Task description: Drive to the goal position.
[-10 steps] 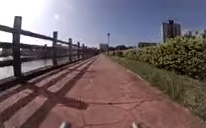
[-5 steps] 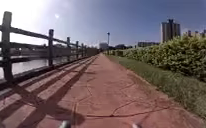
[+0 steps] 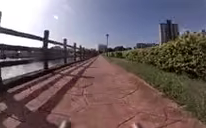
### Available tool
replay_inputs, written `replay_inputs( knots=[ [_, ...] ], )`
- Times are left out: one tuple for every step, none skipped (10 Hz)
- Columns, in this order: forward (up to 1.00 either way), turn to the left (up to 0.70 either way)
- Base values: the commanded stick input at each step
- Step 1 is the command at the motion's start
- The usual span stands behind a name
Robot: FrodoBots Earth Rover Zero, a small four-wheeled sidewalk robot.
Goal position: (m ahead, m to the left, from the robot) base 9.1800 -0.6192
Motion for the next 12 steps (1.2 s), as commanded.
replay_inputs(
  knots=[
    [0.50, 0.00],
    [0.50, 0.00],
    [0.50, 0.00],
    [0.50, 0.00],
    [0.50, 0.00],
    [0.50, 0.00],
    [0.50, 0.00],
    [0.50, 0.00],
    [0.50, 0.00],
    [0.50, 0.00],
    [0.50, 0.06],
    [0.50, 0.19]
  ],
)
